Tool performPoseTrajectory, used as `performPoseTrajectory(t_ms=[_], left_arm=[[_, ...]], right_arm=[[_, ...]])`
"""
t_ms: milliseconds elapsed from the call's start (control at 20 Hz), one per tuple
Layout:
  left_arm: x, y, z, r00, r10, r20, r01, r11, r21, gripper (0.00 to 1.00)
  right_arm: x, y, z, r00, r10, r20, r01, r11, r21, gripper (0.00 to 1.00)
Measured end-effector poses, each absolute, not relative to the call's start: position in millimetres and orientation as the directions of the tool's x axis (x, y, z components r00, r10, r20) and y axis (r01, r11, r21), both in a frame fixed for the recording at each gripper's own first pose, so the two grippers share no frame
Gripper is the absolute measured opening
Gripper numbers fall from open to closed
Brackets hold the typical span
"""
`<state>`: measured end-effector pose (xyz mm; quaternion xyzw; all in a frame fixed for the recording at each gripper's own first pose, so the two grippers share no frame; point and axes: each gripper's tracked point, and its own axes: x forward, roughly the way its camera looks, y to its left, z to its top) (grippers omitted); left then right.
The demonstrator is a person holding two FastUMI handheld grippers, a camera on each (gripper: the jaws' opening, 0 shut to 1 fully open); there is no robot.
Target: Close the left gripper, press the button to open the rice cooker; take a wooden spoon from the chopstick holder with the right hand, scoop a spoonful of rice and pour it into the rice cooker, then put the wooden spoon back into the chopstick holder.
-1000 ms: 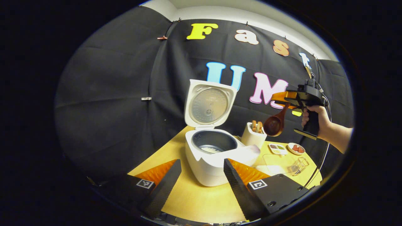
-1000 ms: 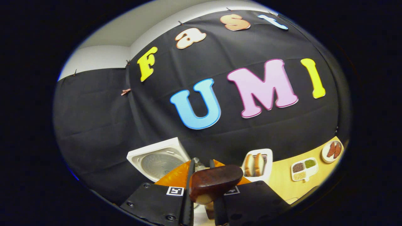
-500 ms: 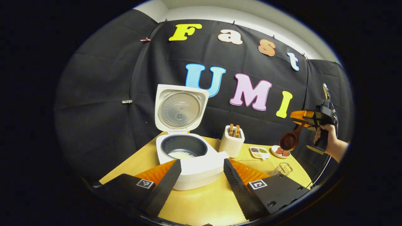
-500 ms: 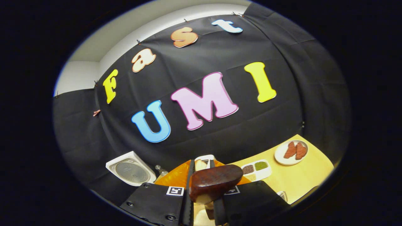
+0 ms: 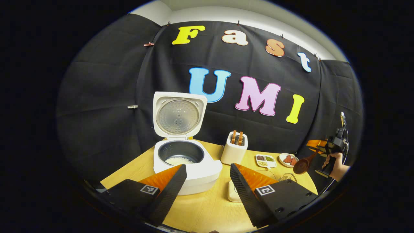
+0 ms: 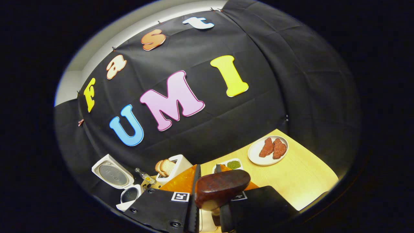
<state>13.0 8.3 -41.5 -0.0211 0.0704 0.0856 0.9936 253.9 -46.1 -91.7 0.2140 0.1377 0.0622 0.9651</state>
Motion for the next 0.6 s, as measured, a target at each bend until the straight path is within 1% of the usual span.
performPoseTrajectory(t_ms=[150, 250, 400, 600], left_arm=[[10.8, -2.7, -43.3, 0.968, 0.197, -0.158, -0.208, 0.976, -0.059, 0.94], [9.3, -10.8, -46.8, 0.962, 0.216, -0.165, -0.227, 0.972, -0.052, 0.94], [9.3, -18.5, -46.2, 0.957, 0.233, -0.171, -0.241, 0.97, -0.028, 0.94], [11.6, -22.8, -47.9, 0.951, 0.251, -0.18, -0.261, 0.965, -0.034, 0.94]], right_arm=[[259.8, -55.5, -132.3, 0.94, 0.178, -0.291, -0.033, 0.895, 0.444, 0.24], [264.5, -59.5, -157.4, 0.928, 0.174, -0.329, -0.001, 0.884, 0.467, 0.24], [272.5, -63.4, -183.3, 0.917, 0.168, -0.363, 0.038, 0.867, 0.496, 0.24], [278.5, -68.2, -207.1, 0.903, 0.156, -0.4, 0.069, 0.867, 0.494, 0.24]])
